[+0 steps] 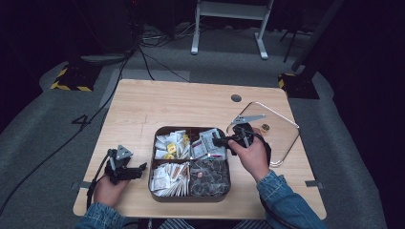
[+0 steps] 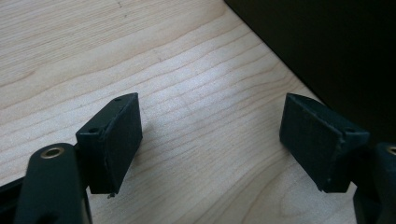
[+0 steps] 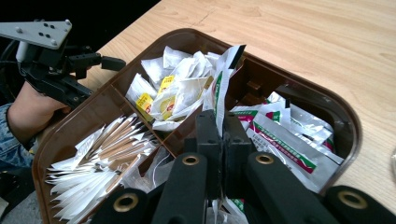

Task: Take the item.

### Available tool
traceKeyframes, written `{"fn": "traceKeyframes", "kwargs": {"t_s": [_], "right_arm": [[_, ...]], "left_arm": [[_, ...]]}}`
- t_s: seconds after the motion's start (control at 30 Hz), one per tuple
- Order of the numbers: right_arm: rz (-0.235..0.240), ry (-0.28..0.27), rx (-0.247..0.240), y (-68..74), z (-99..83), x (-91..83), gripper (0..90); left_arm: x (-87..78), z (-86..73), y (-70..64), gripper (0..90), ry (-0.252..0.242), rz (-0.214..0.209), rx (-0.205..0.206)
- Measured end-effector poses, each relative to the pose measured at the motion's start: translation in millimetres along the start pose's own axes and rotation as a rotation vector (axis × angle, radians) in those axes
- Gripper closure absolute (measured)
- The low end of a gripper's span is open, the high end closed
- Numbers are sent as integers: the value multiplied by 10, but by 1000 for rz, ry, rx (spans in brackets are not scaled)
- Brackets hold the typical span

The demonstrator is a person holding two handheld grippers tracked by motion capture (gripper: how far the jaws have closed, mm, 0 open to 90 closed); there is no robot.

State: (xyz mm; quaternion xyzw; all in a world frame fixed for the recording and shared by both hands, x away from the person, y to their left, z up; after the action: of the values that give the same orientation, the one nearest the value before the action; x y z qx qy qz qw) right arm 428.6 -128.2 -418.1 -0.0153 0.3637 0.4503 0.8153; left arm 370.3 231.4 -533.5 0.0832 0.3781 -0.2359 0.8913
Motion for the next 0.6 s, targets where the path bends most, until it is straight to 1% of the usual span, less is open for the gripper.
{"fn": "traceKeyframes", "kwargs": {"t_s": [0.2,0.33,0.5,0.6], "right_arm": [[4,-25,-6,12,3,-131,893],[0,-30,-11,22,-8,-225,892],[-12,-17,-4,7,-53,-344,892],[-20,-22,3,-20,-87,-429,892]], "left_arm": [[0,0,2,215,-1,2,1],[0,-1,-1,215,0,-1,-1],[-1,1,3,215,2,2,2],[3,4,3,215,1,1,-1]]}}
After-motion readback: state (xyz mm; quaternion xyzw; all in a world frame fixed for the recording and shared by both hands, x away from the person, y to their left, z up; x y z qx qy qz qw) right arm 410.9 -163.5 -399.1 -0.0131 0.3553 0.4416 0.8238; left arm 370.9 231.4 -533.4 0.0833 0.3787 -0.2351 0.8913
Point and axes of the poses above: each handheld gripper's, and its own axes: x roughly forward along the jaws, z roughly out of its top, y roughly to its left, the point moved 4 cm from there along x, roughly forward along the jaws
